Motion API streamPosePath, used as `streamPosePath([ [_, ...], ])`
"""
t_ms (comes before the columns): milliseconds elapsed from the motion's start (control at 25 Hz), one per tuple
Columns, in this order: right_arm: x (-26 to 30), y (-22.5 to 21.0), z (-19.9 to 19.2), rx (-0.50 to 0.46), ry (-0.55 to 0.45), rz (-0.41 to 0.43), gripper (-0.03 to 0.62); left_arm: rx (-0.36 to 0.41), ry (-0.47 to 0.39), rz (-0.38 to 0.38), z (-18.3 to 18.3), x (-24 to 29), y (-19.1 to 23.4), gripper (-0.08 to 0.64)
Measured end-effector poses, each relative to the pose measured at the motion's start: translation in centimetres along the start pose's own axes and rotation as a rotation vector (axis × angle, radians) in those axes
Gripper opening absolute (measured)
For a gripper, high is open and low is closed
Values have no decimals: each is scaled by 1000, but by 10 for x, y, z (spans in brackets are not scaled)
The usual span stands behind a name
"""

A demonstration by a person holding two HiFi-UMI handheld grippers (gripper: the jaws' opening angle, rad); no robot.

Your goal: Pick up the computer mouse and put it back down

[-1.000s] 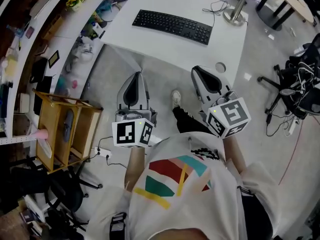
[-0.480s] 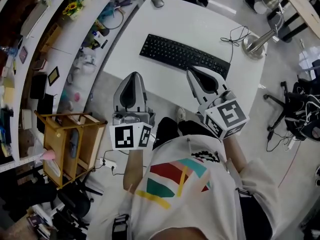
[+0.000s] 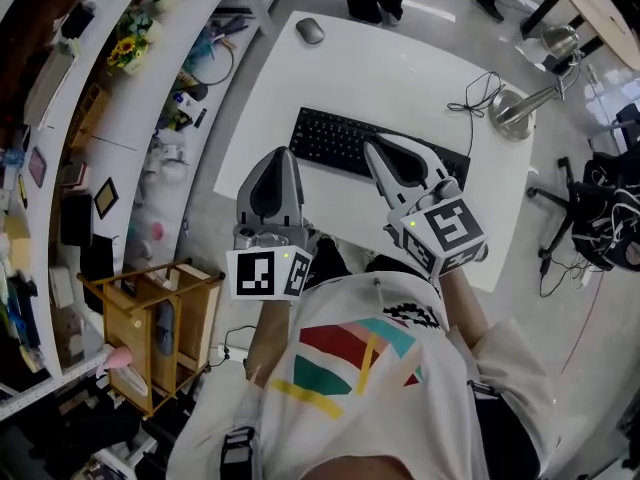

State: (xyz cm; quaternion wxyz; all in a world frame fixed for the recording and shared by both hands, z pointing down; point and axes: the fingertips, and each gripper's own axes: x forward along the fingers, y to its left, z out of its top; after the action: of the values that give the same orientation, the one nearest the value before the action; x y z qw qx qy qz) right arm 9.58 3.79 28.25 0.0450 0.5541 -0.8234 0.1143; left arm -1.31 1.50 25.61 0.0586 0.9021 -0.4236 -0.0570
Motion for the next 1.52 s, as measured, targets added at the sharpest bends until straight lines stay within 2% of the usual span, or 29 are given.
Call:
streamPosePath([
  [200,35,-18,12,11,-1,-41,14,-4,11,-22,4,35,26,44],
  [360,70,-31,10,16,45,-51,14,-10,22,-29,1,59,45,44],
  [640,166,-71,12,-51,83,-80,17,-19,64,-29,-18,111,89,44],
  [680,184,-79,11,-64,88,-85,71,-23,74,-32,-23,119,97,44],
  [720,204,-87,10,-72,92,-87,158,-29,85,-35,-30,127,104,44],
  [800,246,-107,6,-70,109,-91,254,-47,113,-40,-46,144,119,44],
  [920,312,-143,-13,-46,171,-112,319,-78,150,-38,-70,169,141,44],
  [1080,392,-187,-54,-34,313,-143,327,-115,177,-4,-95,193,176,44],
  [1240,441,-222,-93,-32,441,-179,327,-148,206,42,-119,204,205,44],
  [1520,481,-251,-132,1,535,-229,325,-142,265,84,-160,215,248,44],
])
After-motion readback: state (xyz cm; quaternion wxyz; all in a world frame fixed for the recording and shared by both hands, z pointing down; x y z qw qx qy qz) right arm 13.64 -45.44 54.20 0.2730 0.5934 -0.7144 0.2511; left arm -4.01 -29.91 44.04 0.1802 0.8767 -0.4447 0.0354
